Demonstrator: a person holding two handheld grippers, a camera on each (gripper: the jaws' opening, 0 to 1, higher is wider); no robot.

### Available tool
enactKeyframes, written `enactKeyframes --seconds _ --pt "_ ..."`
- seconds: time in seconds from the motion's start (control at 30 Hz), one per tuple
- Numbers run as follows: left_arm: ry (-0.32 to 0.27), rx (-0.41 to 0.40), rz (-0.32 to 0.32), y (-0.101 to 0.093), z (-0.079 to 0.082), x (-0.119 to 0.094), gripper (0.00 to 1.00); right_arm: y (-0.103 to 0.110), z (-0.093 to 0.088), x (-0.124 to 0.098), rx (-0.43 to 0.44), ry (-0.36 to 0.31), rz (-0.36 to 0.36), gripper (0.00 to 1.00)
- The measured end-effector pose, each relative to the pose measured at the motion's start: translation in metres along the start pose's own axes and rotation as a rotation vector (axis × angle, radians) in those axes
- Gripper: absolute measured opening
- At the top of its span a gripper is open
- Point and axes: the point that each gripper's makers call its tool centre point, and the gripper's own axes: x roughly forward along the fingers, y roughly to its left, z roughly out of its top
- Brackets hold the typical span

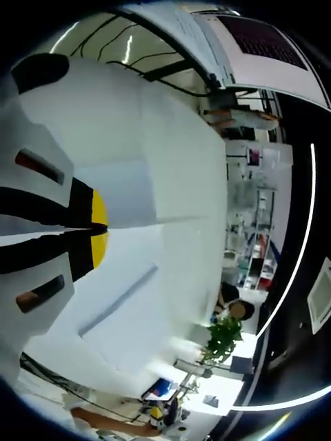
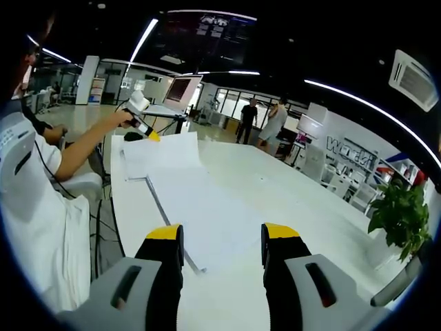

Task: Grasp the top corner of one sheet in the document stack and pull a single sheet out from the document stack, separating that one sheet from the rest and lifting it clear until the single sheet is fully removed from the stack

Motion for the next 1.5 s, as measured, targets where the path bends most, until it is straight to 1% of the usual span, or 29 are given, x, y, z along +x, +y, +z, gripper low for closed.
enactKeyframes --seconds 0.03,0.13,0.2,0.33,0.47,0.53,0.63,0.73,0.83,0.87,1.03,1.33,1.5 --pt "-0.004 0.015 -0.008 -0.002 0.001 0.000 0.03 0.000 0.000 0.000 0.000 0.000 0.000 0.45" --pt "-0.005 0.028 -0.022 -0.004 0.001 0.000 0.03 0.000 0.000 0.000 -0.001 0.000 0.001 0.45" --pt "-0.004 0.042 -0.021 -0.005 0.001 0.001 0.03 0.000 0.000 0.000 -0.001 0.001 0.002 0.45" --pt "0.005 0.076 0.000 -0.003 -0.002 0.002 0.04 0.000 0.000 0.000 0.000 0.000 0.001 0.45" --pt "0.009 0.101 0.017 0.000 -0.003 0.003 0.07 -0.001 -0.001 0.000 0.000 0.002 0.002 0.45" --pt "0.020 0.103 0.022 0.001 -0.005 0.003 0.10 0.000 -0.001 0.000 0.001 0.003 0.003 0.45" --pt "0.034 0.117 0.046 0.007 -0.008 0.004 0.11 0.000 -0.001 0.000 0.000 0.003 0.003 0.45" --pt "0.031 0.126 0.060 0.009 -0.007 0.003 0.12 -0.001 -0.001 0.000 0.001 0.001 0.001 0.45" --pt "0.041 0.134 0.066 0.011 -0.009 0.003 0.17 -0.001 -0.001 0.000 0.001 0.002 0.001 0.45" --pt "0.062 0.135 0.075 0.013 -0.014 0.005 0.19 -0.001 -0.001 0.000 0.001 0.003 0.002 0.45" --pt "0.094 0.163 0.118 0.023 -0.021 0.008 0.25 -0.004 -0.003 0.000 0.008 0.006 -0.001 0.45" --pt "0.094 0.217 0.145 0.028 -0.021 0.006 0.35 -0.002 -0.003 0.001 0.005 0.005 0.002 0.45" --pt "0.088 0.225 0.157 0.033 -0.019 0.005 0.38 -0.002 -0.002 0.000 0.005 0.003 0.000 0.45"
